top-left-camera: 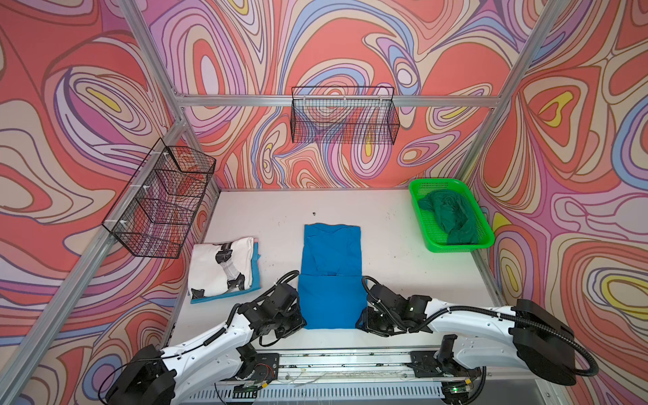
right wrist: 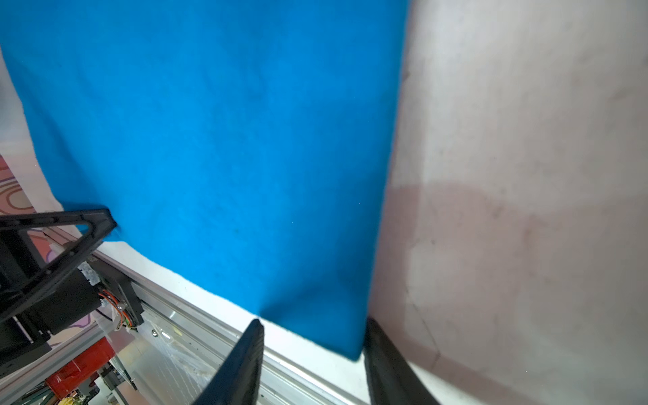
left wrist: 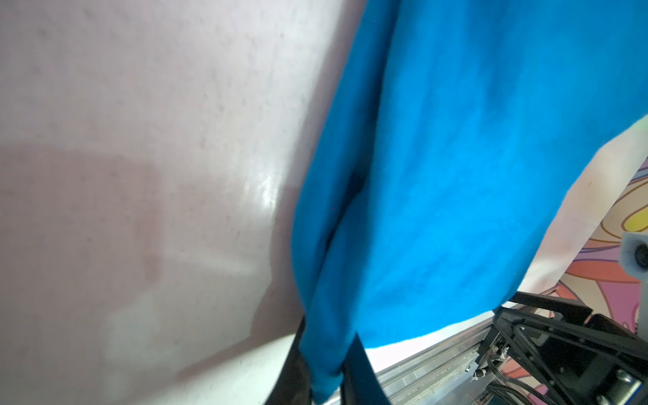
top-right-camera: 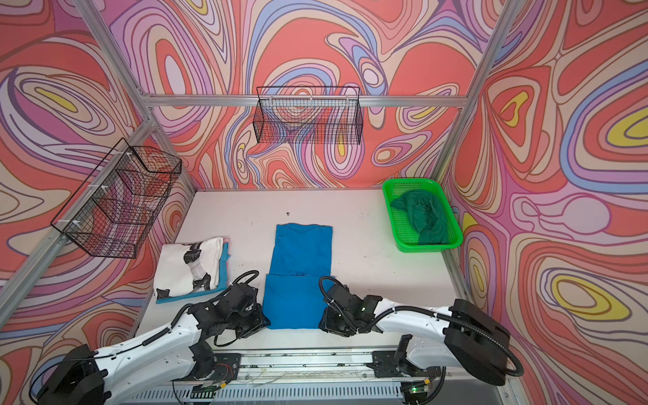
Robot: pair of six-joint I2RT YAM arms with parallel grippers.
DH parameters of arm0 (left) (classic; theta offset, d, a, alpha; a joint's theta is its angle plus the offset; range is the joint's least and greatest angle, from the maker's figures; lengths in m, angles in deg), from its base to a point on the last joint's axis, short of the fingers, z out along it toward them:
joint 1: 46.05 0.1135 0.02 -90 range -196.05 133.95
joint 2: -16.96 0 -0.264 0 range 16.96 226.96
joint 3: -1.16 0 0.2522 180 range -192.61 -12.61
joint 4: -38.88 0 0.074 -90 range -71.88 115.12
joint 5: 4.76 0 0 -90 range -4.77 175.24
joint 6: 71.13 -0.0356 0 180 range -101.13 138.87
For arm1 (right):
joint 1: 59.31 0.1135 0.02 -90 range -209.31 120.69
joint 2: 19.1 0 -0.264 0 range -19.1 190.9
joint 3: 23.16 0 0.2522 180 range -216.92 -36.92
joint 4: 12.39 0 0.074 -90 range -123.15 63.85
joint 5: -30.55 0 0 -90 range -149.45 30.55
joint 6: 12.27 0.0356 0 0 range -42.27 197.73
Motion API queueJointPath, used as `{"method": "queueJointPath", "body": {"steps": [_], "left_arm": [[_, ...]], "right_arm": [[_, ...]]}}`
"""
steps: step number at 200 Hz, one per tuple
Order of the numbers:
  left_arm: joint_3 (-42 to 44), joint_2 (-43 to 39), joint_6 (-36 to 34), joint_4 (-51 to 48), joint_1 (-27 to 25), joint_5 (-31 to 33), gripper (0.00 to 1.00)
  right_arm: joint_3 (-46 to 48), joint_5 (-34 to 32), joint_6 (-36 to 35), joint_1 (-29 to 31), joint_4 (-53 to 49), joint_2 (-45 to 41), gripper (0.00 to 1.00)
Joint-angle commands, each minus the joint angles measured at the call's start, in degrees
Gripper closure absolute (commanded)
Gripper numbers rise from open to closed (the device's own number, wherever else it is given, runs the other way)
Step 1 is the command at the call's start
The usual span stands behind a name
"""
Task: Fold and stack the t-shirts
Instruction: 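Grasp the near edge of the folded blue shirt with both grippers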
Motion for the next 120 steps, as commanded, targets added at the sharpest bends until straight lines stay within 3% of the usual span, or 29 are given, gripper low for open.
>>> {"method": "queueJointPath", "body": {"steps": [1, 44, 120], "left_arm": [[0.6, 0.3, 0.5, -0.3, 0.2, -0.3, 0.89], [0.4, 0.0, 0.2, -1.0, 0.2, -0.2, 0.97], [-0.1, 0.4, 0.1, -0.3, 0.2, -0.1, 1.00]], "right_arm": [[3.8, -2.5, 2.6, 0.5, -2.1, 2.8, 0.52], [3.4, -3.0, 2.8, 0.5, -1.0, 3.5, 0.61], [0.8, -6.3, 0.9, 0.5, -3.7, 0.1, 1.00]]}}
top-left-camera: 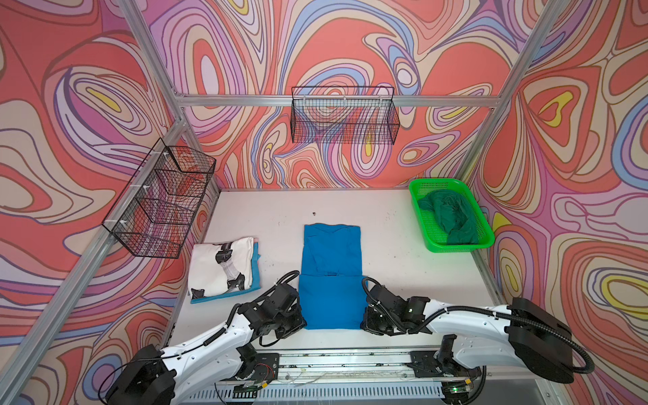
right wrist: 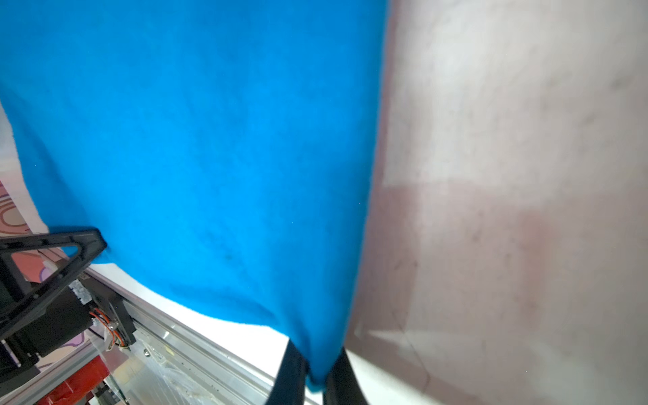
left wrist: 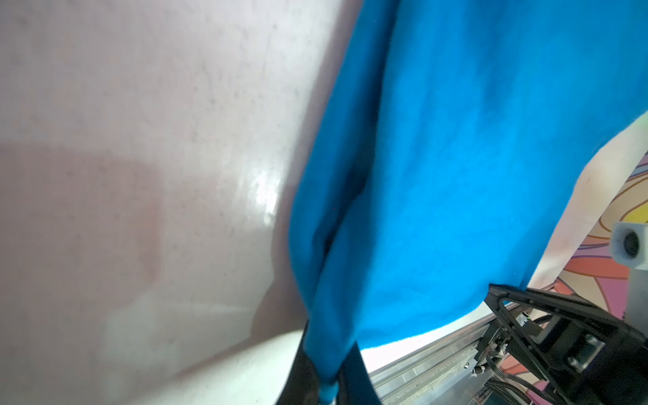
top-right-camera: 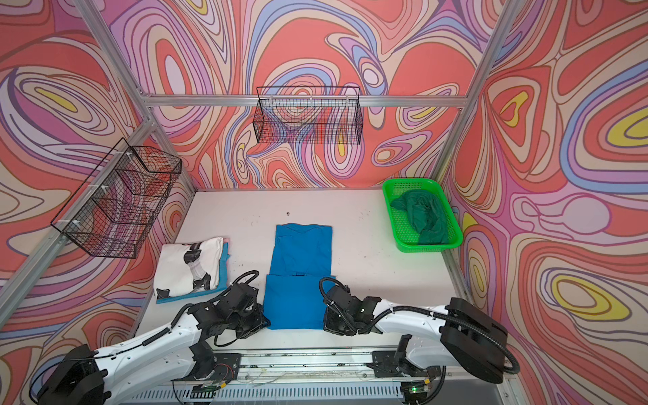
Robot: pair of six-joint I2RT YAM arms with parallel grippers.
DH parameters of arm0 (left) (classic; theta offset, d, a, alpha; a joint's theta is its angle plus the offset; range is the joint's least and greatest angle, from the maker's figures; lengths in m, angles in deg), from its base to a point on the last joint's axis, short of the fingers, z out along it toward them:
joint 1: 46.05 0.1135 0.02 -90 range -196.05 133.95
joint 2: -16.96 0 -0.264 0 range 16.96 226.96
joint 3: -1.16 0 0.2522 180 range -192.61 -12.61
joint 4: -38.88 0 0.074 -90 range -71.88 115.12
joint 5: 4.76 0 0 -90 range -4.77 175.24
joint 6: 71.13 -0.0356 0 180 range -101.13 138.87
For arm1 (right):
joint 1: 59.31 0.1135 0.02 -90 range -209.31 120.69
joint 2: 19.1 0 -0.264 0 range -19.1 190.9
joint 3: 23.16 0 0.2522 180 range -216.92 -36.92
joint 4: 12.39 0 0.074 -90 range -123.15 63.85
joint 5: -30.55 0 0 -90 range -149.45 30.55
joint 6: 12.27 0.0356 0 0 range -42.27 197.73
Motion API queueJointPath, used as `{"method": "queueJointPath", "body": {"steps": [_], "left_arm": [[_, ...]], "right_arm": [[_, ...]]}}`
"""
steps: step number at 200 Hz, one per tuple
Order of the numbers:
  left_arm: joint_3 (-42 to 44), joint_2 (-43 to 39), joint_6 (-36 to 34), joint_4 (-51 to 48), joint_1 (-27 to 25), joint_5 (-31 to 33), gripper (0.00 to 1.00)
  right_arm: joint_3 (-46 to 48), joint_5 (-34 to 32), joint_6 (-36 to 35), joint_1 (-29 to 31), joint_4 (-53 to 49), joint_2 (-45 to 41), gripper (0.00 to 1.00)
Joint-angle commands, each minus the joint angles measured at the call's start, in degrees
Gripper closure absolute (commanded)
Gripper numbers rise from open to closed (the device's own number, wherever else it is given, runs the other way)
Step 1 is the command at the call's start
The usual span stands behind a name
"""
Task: Fold and stack the t-shirts
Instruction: 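Grasp the near edge of the folded blue shirt with both grippers, then lift the near edge with both grippers and fold it away from the robot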
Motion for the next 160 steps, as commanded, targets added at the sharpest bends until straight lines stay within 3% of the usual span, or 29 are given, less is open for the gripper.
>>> {"method": "queueJointPath", "body": {"steps": [1, 89, 160], "left_arm": [[-0.2, 0.5, 0.1, -0.4, 0.1, 0.2, 1.00], [-2.6, -4.2, 1.5, -3.0, 0.1, 0.0, 1.00], [-14.9, -6.6, -0.5, -11.6, 0.3, 2.6, 1.00]], "right_arm": [[0.0, -3.5, -0.2, 0.2, -5.0, -0.6, 1.00], [-3.8, -7.0, -2.5, 0.2, -9.4, -6.5, 1.00], [-10.4, -8.4, -6.2, -3.5, -16.1, -10.4, 1.00]]}}
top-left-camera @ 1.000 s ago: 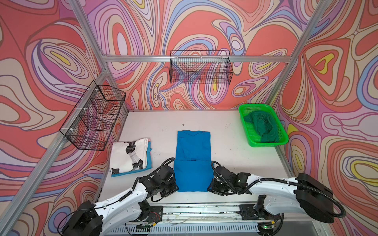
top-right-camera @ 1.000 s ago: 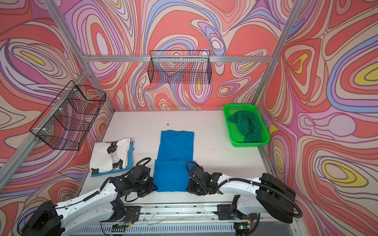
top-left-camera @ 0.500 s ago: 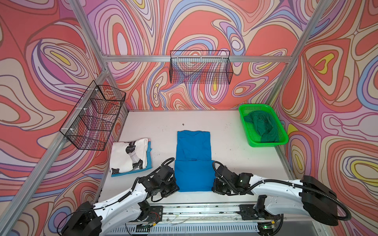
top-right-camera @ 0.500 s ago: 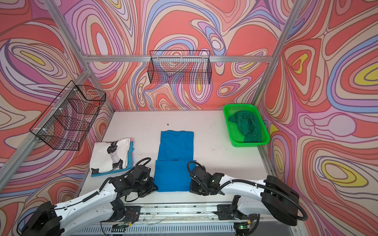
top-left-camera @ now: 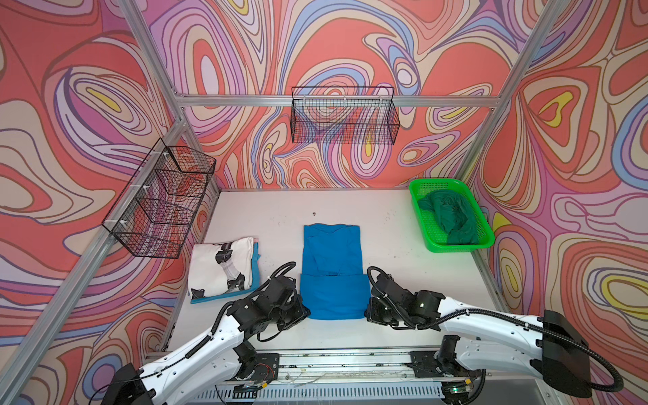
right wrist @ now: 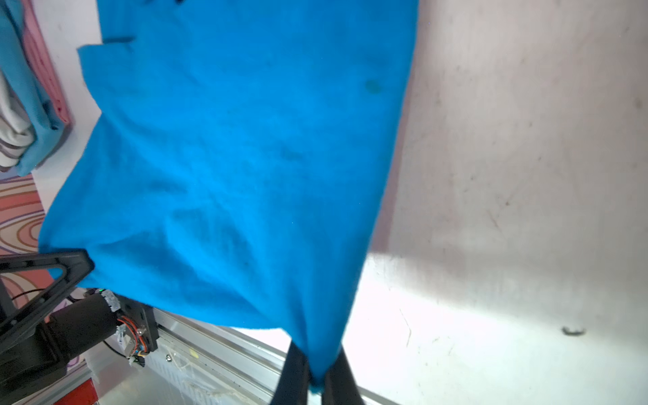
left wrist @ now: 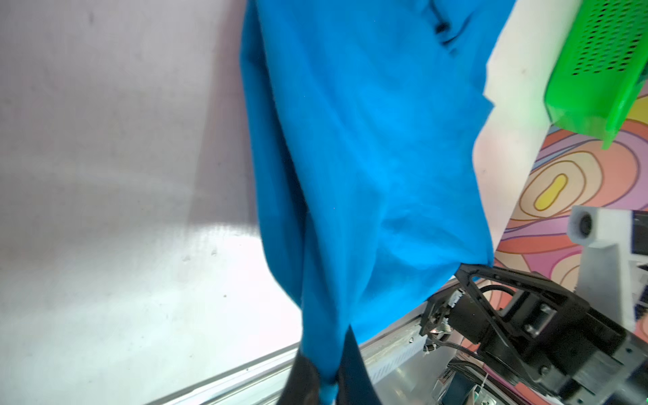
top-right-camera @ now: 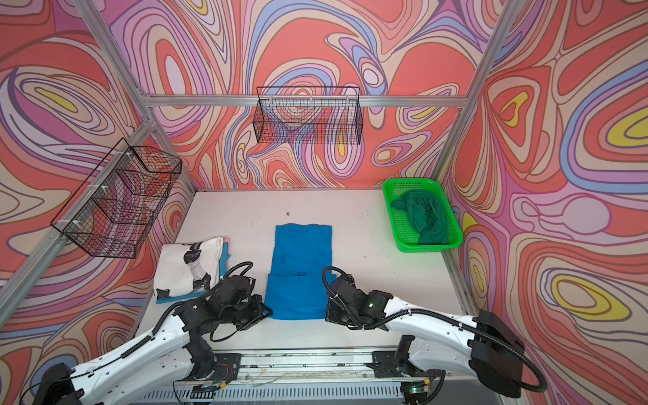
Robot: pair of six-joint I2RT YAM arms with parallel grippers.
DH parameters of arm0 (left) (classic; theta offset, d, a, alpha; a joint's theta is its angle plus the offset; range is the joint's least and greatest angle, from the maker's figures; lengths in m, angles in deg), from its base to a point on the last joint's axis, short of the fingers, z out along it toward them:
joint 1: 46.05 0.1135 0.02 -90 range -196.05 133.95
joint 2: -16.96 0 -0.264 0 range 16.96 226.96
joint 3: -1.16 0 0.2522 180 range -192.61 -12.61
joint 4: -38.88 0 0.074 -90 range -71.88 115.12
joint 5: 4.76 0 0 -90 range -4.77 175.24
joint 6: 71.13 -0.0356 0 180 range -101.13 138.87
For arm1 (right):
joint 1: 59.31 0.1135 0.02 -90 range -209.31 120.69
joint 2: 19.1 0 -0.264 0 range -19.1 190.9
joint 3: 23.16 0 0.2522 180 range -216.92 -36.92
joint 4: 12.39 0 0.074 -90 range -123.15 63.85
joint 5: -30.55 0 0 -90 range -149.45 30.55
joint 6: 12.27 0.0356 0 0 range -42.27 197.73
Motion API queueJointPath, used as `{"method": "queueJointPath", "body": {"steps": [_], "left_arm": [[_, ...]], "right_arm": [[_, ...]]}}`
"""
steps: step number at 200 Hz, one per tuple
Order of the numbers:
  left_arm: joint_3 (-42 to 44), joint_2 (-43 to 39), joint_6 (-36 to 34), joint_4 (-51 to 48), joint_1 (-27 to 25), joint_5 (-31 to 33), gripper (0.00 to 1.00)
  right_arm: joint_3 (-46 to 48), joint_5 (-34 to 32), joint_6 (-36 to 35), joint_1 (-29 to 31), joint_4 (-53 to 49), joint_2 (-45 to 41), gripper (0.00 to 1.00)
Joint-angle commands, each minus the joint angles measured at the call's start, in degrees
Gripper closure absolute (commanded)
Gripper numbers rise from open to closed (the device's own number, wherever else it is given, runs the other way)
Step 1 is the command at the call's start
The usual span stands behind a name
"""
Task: Fold and stack the t-shirts
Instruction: 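Lift the near edge with both grippers and fold it away from the robot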
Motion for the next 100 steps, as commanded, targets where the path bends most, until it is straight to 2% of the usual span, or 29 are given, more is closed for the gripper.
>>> {"method": "queueJointPath", "body": {"steps": [1, 49, 100], "left_arm": [[-5.5, 0.3, -0.8, -4.9, 0.3, 2.2, 1.00], [-11.7, 5.0, -4.0, -4.5, 4.8, -0.3, 1.00], [-18.0, 10.6, -6.9, -2.7, 10.1, -3.3, 1.00]], "right_arm": [[-2.9, -1.5, -1.8, -1.8, -3.7, -1.5, 1.00], [-9.9, 1.6, -8.3, -9.4, -5.6, -0.7, 1.00], [-18.3, 4.8, -14.2, -14.8, -5.5, 4.2, 1.00]]}}
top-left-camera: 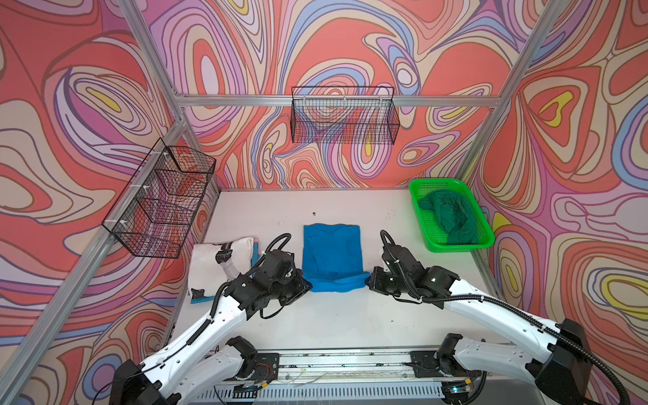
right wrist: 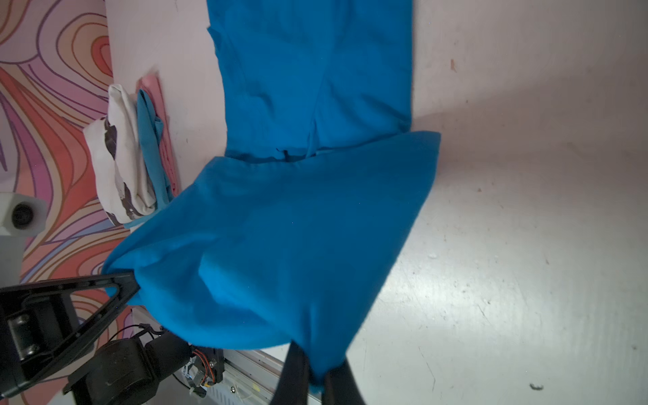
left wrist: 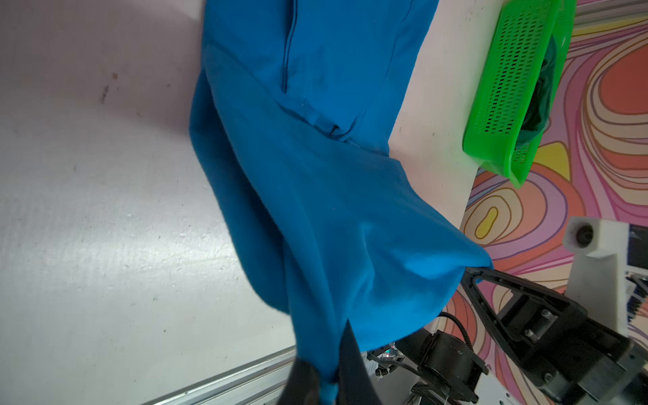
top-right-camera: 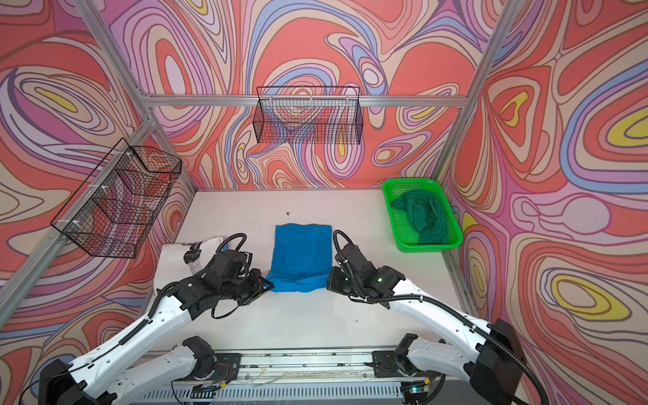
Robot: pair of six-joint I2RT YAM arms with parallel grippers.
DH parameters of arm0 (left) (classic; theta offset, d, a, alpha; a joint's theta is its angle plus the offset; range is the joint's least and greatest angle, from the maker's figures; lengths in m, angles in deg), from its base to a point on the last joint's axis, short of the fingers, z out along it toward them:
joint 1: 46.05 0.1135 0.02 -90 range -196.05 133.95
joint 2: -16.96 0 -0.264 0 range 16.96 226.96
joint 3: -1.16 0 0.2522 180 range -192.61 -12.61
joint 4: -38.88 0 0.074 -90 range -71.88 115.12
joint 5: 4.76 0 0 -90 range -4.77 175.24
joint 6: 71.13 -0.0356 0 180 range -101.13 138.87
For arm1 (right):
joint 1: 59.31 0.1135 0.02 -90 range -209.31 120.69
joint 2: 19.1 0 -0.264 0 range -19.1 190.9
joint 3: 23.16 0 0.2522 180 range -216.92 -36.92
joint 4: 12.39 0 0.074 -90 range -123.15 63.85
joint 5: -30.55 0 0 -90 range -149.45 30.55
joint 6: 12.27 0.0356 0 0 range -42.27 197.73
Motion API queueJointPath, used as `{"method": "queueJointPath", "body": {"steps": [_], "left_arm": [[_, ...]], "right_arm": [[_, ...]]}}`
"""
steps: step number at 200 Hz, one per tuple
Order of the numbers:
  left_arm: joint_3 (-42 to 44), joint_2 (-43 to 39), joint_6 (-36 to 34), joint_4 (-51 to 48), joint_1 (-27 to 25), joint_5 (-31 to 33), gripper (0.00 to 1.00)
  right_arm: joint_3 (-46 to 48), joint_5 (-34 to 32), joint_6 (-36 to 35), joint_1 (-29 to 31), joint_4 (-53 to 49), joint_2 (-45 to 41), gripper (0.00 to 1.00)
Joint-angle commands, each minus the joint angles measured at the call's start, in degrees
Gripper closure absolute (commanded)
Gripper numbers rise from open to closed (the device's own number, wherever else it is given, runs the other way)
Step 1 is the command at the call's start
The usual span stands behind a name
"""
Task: Fold and stack the t-shirts
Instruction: 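Lift the near edge with both grippers and fold it away from the robot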
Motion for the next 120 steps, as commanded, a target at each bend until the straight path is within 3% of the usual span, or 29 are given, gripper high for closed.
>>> {"method": "queueJointPath", "body": {"steps": [1, 52, 120], "left_arm": [[-3.4, 2.0, -2.3, -0.3, 1.7, -1.7, 1.00], [-7.9, 5.7, -3.9, -0.3, 4.2, -1.7, 1.00], [-8.4, 4.4, -0.9, 1.5, 6.2, 1.4, 1.00]], "right_arm": [[-3.4, 1.9, -4.2, -1.9, -0.6, 2.2, 1.00], [-6.0, 7.6, -5.9, -6.2, 3.7, 7.0, 1.00], [-9.8, 11.6, -6.0, -8.4, 7.7, 10.5, 1.00]]}}
